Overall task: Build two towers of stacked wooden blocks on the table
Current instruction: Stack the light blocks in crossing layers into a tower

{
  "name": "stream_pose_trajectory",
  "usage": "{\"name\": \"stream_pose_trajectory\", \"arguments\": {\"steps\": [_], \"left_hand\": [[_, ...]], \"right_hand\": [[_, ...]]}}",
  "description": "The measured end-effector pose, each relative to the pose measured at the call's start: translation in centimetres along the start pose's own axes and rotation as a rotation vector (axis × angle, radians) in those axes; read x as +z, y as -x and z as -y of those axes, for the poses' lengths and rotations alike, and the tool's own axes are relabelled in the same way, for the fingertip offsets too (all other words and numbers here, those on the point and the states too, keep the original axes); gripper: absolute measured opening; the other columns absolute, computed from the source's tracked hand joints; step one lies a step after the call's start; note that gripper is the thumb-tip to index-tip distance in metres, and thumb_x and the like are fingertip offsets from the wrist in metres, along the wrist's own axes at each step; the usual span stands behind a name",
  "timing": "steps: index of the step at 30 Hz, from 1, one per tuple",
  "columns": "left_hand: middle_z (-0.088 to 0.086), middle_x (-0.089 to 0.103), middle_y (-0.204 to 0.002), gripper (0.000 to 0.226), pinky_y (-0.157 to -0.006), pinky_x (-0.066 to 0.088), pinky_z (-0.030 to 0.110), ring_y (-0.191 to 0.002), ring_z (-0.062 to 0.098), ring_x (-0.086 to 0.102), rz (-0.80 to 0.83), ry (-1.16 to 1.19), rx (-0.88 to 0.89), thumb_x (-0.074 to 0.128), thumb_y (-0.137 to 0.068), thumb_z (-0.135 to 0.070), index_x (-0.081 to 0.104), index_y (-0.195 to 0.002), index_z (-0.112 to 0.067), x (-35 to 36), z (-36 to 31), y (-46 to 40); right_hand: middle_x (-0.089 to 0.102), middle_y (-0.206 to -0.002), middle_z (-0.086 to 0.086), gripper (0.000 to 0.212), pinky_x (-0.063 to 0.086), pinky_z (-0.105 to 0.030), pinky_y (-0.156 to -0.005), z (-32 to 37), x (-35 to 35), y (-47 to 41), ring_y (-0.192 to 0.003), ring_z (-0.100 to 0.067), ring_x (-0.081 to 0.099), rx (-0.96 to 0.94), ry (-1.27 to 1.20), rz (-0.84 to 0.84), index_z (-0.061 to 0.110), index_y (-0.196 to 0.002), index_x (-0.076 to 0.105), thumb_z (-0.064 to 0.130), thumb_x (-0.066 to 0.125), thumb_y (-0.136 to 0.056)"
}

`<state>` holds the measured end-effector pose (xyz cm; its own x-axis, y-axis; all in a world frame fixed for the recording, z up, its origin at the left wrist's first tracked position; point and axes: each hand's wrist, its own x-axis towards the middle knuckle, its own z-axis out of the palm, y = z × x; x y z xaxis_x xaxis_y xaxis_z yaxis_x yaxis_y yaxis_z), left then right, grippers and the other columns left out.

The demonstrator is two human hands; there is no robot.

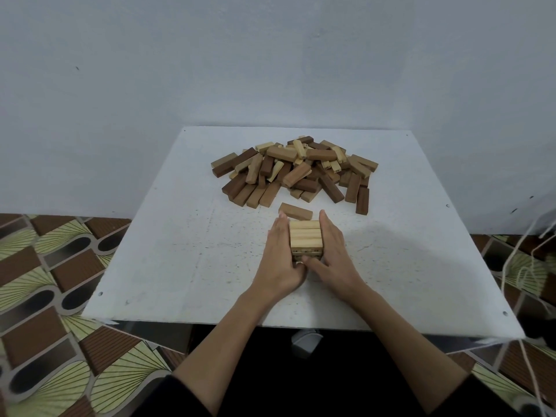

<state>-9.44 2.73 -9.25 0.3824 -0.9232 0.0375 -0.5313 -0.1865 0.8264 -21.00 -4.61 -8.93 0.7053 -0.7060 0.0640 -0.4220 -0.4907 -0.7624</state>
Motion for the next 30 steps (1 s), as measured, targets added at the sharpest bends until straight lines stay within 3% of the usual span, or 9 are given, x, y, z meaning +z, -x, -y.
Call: {"name": "stream_pose_trajectory", "arguments": {"steps": [2, 17, 24, 26, 28, 30], "left_hand": [[0.006, 0.008, -0.158, 0.091, -0.118, 0.015, 0.044, -0.145, 0.018, 0.006, 0.009, -0.020, 0.006, 0.062, -0.080, -0.008, 0.004, -0.151, -0.012, 0.0, -0.1, 0.1], [0.007, 0.005, -0.159, 0.088, -0.119, 0.012, 0.042, -0.146, 0.015, 0.002, 0.002, -0.037, 0.018, 0.061, -0.083, -0.009, 0.005, -0.151, -0.010, 0.1, -0.1, -0.1], [0.007, 0.023, -0.152, 0.083, -0.115, 0.026, 0.047, -0.142, 0.022, 0.019, 0.026, 0.040, -0.030, 0.061, -0.078, -0.016, 0.018, -0.148, -0.012, 0.2, 0.4, -0.4], [0.008, 0.041, -0.139, 0.079, -0.102, 0.044, 0.049, -0.131, 0.025, 0.040, 0.065, 0.190, -0.068, 0.065, -0.073, -0.012, 0.028, -0.142, -0.018, -0.3, 0.6, -0.7], [0.000, 0.045, -0.133, 0.081, -0.087, 0.054, 0.033, -0.124, 0.019, 0.047, 0.113, 0.278, -0.109, 0.067, -0.068, -0.007, 0.032, -0.136, -0.034, -1.5, 0.8, -0.5], [-0.014, 0.039, -0.132, 0.082, -0.089, 0.042, 0.015, -0.123, 0.004, 0.039, 0.147, 0.243, -0.064, 0.072, -0.073, -0.008, 0.029, -0.135, -0.039, -2.9, 0.9, -0.3]], "right_hand": [[0.001, -0.158, -0.001, 0.091, 0.006, -0.028, -0.114, -0.1, 0.1, -0.1, -0.143, -0.010, 0.001, -0.001, 0.011, 0.002, 0.016, -0.148, -0.005, 0.041, 0.046, -0.078], [0.002, -0.159, -0.001, 0.086, 0.006, -0.028, -0.114, 0.0, 0.2, 0.0, -0.143, -0.011, 0.002, 0.019, 0.049, -0.008, 0.015, -0.149, -0.004, 0.043, 0.040, -0.081], [0.004, -0.158, -0.001, 0.087, 0.009, -0.033, -0.117, 0.2, 0.1, 0.0, -0.143, -0.011, 0.003, 0.010, 0.022, -0.009, 0.016, -0.149, -0.004, 0.043, 0.042, -0.080], [0.006, -0.158, -0.001, 0.091, 0.011, -0.031, -0.115, 0.1, -0.2, 0.1, -0.141, -0.008, 0.006, 0.018, -0.065, -0.003, 0.017, -0.149, 0.000, 0.044, 0.049, -0.077], [0.012, -0.156, 0.001, 0.100, 0.015, -0.031, -0.112, 0.0, -1.0, 0.3, -0.139, -0.008, 0.011, 0.049, -0.193, -0.001, 0.019, -0.149, 0.005, 0.049, 0.059, -0.070], [0.019, -0.153, 0.004, 0.107, 0.021, -0.030, -0.110, -0.1, -2.3, 0.4, -0.138, -0.009, 0.019, 0.058, -0.227, 0.016, 0.023, -0.149, 0.008, 0.050, 0.067, -0.064]]}}
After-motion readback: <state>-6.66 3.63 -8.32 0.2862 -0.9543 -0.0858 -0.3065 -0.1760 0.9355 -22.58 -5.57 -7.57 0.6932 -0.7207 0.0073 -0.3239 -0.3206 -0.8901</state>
